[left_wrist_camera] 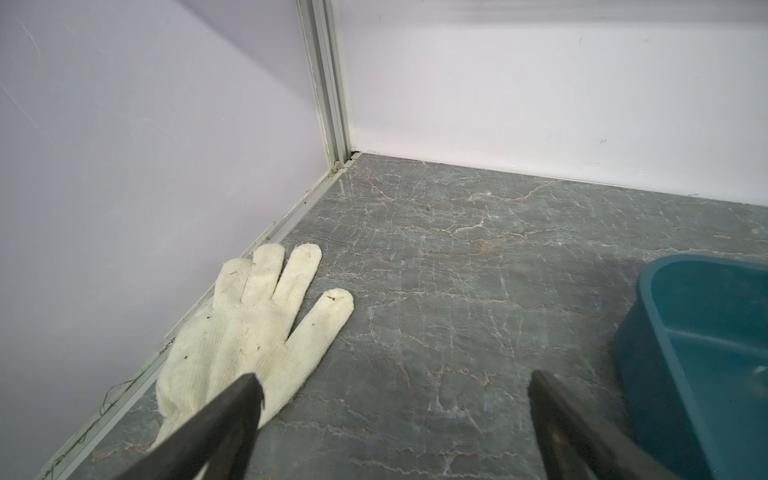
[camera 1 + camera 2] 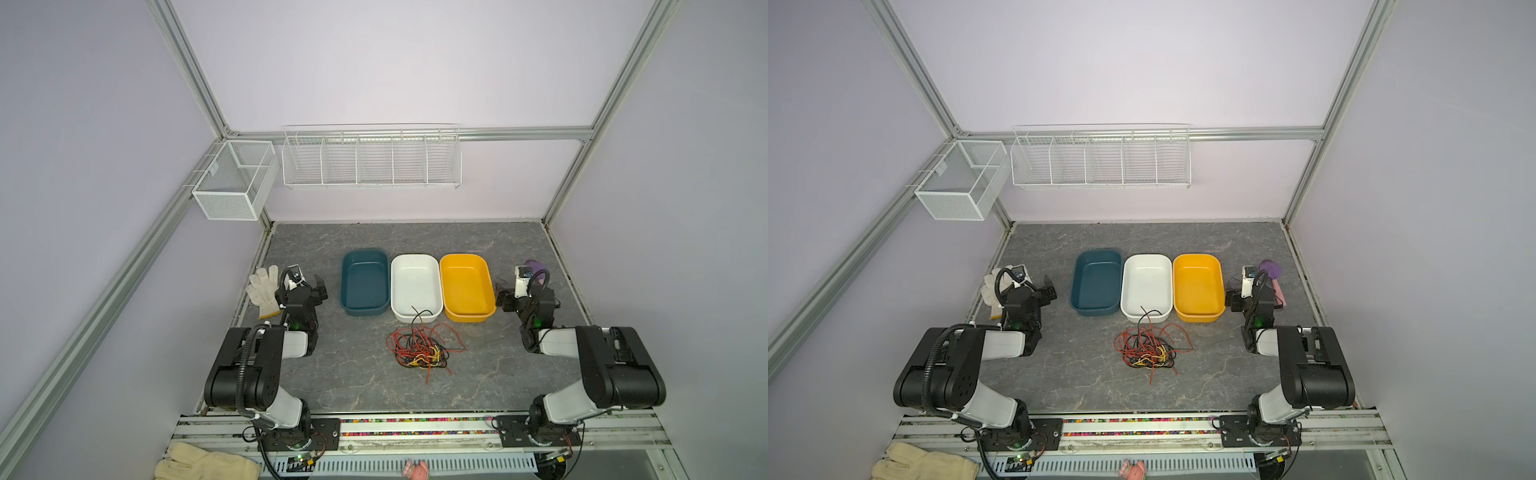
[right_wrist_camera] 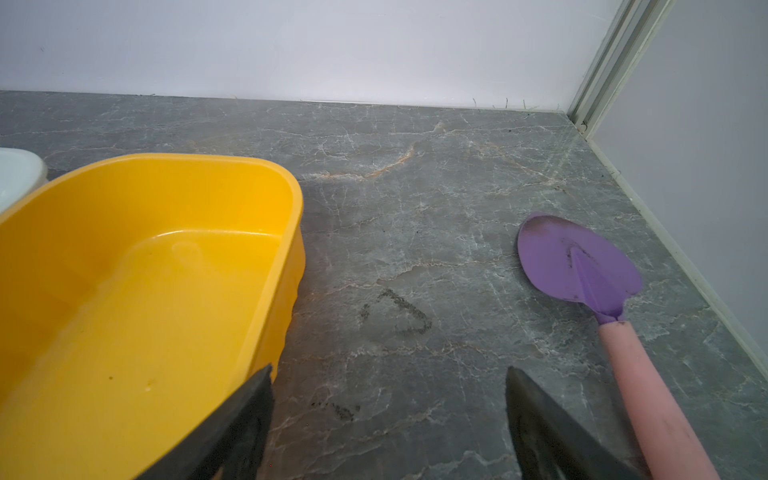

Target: Untangle the cables

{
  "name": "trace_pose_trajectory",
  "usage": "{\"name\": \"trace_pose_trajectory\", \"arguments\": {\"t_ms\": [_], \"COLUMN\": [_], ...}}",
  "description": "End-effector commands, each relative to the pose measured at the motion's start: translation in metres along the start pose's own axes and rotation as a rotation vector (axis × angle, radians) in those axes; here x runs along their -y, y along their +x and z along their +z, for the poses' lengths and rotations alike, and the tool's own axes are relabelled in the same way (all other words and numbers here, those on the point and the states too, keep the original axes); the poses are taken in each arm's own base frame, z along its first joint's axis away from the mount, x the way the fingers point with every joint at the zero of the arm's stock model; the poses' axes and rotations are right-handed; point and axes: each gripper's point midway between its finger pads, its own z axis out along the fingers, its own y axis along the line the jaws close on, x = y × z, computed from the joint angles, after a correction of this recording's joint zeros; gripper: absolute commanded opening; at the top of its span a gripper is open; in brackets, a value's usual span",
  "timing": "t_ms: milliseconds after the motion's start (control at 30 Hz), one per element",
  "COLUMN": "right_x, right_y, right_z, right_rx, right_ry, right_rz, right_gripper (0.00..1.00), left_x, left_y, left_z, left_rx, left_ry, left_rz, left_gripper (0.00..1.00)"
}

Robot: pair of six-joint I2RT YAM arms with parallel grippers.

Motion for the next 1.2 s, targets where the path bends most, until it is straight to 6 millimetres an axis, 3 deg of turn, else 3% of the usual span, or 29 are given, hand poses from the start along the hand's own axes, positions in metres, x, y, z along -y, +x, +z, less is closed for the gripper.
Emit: {"name": "trace_pose_trajectory", "arguments": {"t_ms": [0, 267, 367, 467, 567, 667, 833, 933, 1033, 1167], "right_x": [0.000, -0.001, 0.007, 0.006, -0.009, -0.029, -0.068, -0.072, -0.059, -0.072], "right_y": [-0.004, -0.006, -0.024, -0.056, -0.082, -0.100, -0.119, -0.129, -0.113, -0.120], "right_z": [0.000, -0.002, -0.014, -0.041, -0.070, -0.085, -0.104, -0.111, -0.106, -0.111], "right_rx": [0.021, 0.032, 0.036, 0.106, 0.200, 0.216, 0.195, 0.194, 0.004, -0.089], "right_ry": [-0.005, -0.010, 0.050, 0.053, -0.030, -0.150, -0.388, -0.431, -0.322, -0.367], "right_rz": [-0.016, -0.025, -0.009, 0.006, 0.024, 0.060, 0.197, 0.382, 0.697, 0.705], "right_gripper": [0.88, 0.88, 0.88, 0.88, 0.88, 0.88, 0.88, 0.88, 0.89, 0.89], "left_x": [-0.001, -0.001, -0.001, -0.001, -0.001, -0.002, -0.014, -0.011, 0.009, 0.010], "left_y": [0.001, 0.001, 0.001, 0.002, 0.002, -0.002, -0.031, -0.051, -0.085, -0.125], "left_z": [0.000, 0.000, 0.000, 0.000, 0.000, -0.002, -0.006, -0.008, -0.021, -0.051], "left_rx": [0.005, 0.005, 0.005, 0.002, 0.002, 0.016, -0.083, -0.153, -0.139, -0.109], "left_ry": [0.002, 0.002, 0.002, 0.002, 0.002, 0.000, -0.080, -0.080, 0.055, 0.107], "left_rz": [0.000, 0.000, 0.000, 0.001, -0.001, -0.001, -0.033, -0.108, -0.188, -0.398], "left_gripper": [0.99, 0.99, 0.99, 0.99, 0.99, 0.99, 0.99, 0.99, 0.99, 0.99]}}
